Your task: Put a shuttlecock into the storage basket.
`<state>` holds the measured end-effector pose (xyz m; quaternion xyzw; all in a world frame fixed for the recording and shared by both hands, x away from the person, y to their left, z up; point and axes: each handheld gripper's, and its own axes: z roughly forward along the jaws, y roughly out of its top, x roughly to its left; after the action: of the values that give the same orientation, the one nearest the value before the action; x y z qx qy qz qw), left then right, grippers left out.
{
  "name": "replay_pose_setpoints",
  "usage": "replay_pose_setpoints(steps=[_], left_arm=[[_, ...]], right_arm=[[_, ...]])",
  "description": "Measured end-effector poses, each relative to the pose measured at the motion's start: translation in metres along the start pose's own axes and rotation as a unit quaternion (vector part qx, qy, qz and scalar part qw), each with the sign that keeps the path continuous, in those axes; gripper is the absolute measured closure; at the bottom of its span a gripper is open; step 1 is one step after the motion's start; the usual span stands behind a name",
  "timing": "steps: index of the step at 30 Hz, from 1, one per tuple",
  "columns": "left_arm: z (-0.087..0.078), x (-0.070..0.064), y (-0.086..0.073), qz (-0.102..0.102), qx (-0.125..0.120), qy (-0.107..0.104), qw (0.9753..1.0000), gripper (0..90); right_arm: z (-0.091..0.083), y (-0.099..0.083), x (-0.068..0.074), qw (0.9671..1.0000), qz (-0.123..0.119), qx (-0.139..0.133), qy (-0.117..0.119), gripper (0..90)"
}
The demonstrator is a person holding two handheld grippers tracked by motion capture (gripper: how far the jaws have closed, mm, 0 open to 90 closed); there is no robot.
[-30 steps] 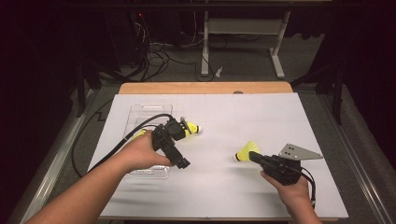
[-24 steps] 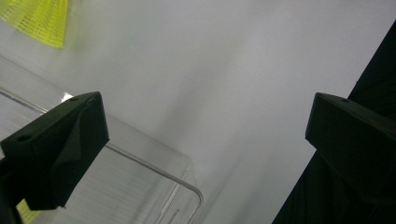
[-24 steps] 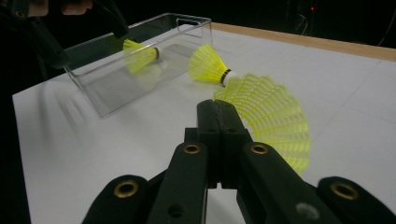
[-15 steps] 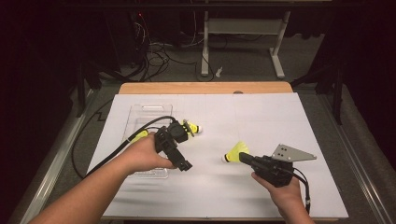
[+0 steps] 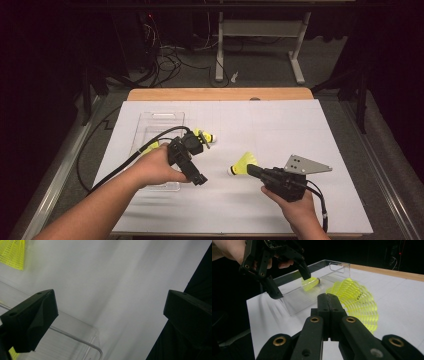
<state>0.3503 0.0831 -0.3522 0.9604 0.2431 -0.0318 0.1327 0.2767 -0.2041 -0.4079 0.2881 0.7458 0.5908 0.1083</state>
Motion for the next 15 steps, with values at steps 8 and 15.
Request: replay_pose_setpoints(steps=[8, 15], left_arm=[[-0.004, -0.004, 0.002, 0.008, -0.004, -0.001, 1.0, 0.8], [-0.004, -0.008, 0.004, 0.014, -0.004, -0.004, 0.9999, 0.8]], right_arm=[[0.007, 0.005, 0.008, 0.9999, -0.002, -0.007, 0.013, 90.0], [0.007, 0.011, 0.016, 0.9994, 0.002, -0.021, 0.027, 90.0]])
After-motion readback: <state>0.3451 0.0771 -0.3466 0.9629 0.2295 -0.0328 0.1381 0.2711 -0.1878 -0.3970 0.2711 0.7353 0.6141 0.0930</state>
